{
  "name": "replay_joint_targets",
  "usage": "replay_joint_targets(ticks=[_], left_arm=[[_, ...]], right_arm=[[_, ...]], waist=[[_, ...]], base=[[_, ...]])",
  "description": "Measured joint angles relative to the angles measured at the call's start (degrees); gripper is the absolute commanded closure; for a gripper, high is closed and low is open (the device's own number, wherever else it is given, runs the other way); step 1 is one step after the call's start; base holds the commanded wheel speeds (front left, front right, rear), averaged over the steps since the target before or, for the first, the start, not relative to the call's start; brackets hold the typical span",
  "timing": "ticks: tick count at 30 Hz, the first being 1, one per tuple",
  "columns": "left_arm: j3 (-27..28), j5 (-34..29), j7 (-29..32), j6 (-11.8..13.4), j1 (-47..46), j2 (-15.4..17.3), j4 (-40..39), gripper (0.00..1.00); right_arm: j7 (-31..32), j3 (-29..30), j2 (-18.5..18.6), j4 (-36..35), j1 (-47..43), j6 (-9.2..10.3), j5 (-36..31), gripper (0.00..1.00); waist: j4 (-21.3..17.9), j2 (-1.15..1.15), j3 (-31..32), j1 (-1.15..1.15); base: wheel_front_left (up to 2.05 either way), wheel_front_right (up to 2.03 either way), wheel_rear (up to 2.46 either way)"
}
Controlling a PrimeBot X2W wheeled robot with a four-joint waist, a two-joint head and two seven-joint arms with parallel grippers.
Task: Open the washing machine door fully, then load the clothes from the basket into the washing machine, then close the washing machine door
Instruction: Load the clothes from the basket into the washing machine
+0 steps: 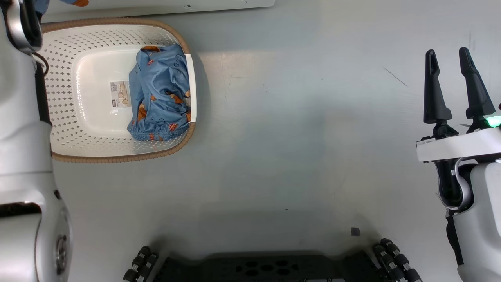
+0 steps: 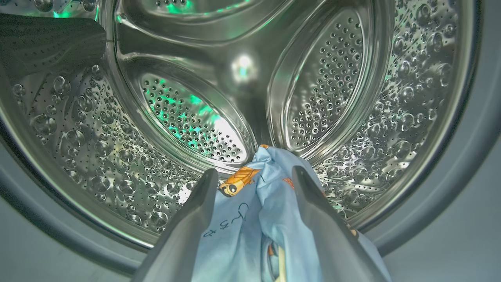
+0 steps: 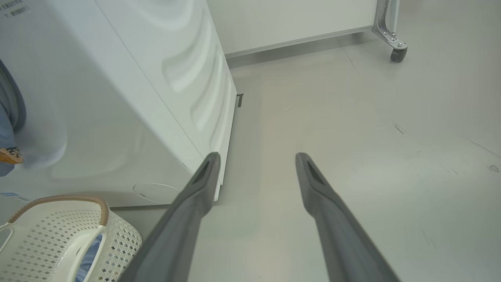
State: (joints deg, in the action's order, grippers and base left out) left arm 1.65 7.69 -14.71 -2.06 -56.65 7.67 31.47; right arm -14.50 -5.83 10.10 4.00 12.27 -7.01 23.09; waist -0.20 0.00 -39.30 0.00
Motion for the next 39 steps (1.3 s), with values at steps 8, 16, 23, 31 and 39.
replay_joint_targets(ticks=[8, 16, 23, 31, 39], left_arm=[[1.1, 0.8, 0.0, 0.1, 7.5, -1.7, -5.2, 0.00], [2.6, 1.6, 0.0, 0.4, 16.2, -3.3, -9.5, 0.00], [3.3, 1.8, 0.0, 0.6, 23.9, -4.7, -12.1, 0.00], [3.6, 2.5, 0.0, 0.6, 29.1, -5.2, -15.6, 0.00], [3.7, 2.5, 0.0, 0.7, 33.9, -5.4, -17.4, 0.00]], right_arm=[[0.0, 0.4, 0.2, -0.1, 0.0, 0.00, -0.1, 0.00], [0.0, 0.5, 0.5, -0.5, -0.1, 0.00, -1.1, 0.00], [0.0, 1.0, 0.5, -0.6, -0.1, 0.00, -1.1, 0.00], [0.0, 1.2, 0.6, -0.6, -0.1, 0.00, -1.1, 0.00], [0.0, 1.2, 0.7, -0.6, -0.2, 0.00, -1.1, 0.00]], waist=[[0.5, 0.00, 0.3, 0.00], [0.9, 0.00, 0.4, 0.00], [1.1, 0.00, 0.5, 0.00], [1.5, 0.00, 0.5, 0.00], [1.7, 0.00, 0.5, 0.00]], base=[[0.00, 0.00, 0.00], [0.00, 0.00, 0.00], [0.00, 0.00, 0.00], [0.00, 0.00, 0.00], [0.00, 0.00, 0.00]])
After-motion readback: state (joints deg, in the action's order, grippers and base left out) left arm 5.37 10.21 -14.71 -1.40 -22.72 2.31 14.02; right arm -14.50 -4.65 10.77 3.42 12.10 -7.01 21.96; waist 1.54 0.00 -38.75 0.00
